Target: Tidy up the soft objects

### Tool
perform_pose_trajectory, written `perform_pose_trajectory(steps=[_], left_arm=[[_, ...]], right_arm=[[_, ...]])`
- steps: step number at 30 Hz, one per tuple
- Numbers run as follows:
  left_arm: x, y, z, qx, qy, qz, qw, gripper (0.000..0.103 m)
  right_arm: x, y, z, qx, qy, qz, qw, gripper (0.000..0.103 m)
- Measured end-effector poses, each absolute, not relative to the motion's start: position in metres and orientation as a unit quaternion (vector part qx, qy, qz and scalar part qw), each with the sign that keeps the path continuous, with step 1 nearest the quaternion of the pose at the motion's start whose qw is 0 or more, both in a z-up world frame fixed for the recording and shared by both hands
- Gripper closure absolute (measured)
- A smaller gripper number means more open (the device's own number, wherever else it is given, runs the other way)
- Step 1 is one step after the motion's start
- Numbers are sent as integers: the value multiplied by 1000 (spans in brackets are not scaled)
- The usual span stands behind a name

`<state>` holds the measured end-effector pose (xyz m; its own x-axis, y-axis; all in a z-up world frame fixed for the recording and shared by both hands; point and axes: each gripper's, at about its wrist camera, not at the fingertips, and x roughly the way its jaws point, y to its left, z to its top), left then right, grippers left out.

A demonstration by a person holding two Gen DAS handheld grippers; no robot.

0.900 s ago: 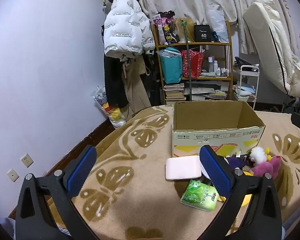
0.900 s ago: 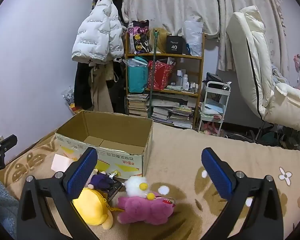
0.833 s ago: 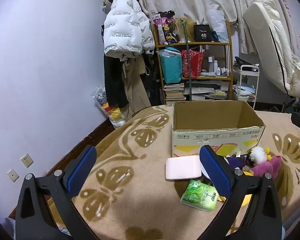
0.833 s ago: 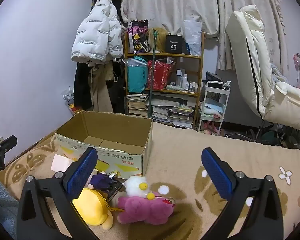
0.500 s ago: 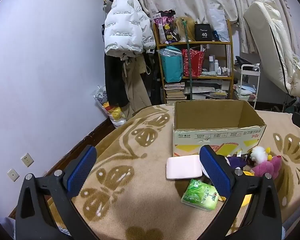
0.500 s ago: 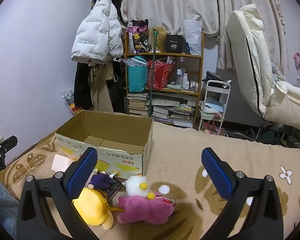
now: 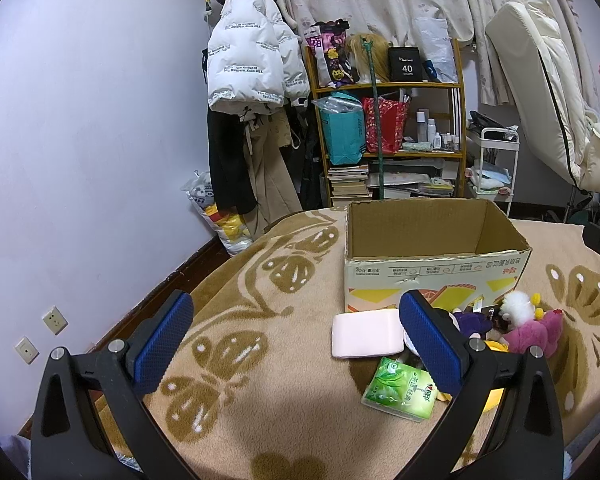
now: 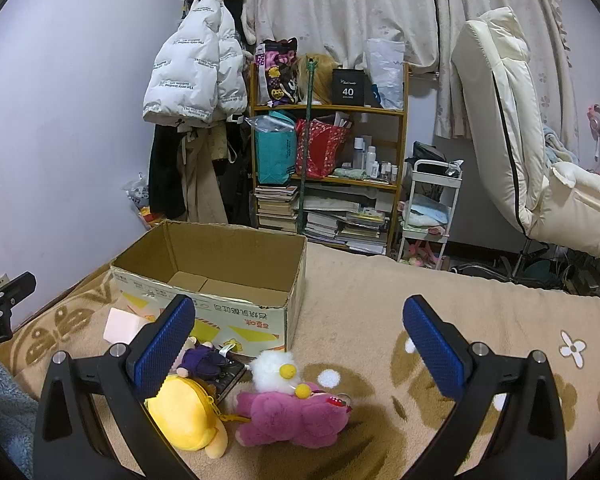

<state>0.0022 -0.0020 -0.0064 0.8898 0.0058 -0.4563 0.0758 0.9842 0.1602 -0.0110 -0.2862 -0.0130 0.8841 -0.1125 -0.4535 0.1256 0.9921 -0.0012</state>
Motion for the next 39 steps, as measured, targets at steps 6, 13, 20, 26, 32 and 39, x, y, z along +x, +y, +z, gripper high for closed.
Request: perform_pose_trajectory(steps=[6,13,20,26,32,39], left_arm=[[2,-2,-7,87,234,-18,968,1],[2,-2,-6,88,235,-17,968,1],[1,-1,-6,87,233,-21,968,1],[0,1,-8,86,232,-21,969,1],[0,-1,-13,86,232,-22,969,1],[0,-1,-14,87,233,-21,968,1]], right_arm=[[-11,-286,-13,14,233,-62,970,0],[-11,-286,-13,13,232,-62,971,0],[-12,-286,-13,12,233,-61,971,0],[-16,-292,-8,13,232,-60,971,0],[-12,-279,-14,8,226,-60,972,0],[-12,-280,-15,9,225,-59,972,0]])
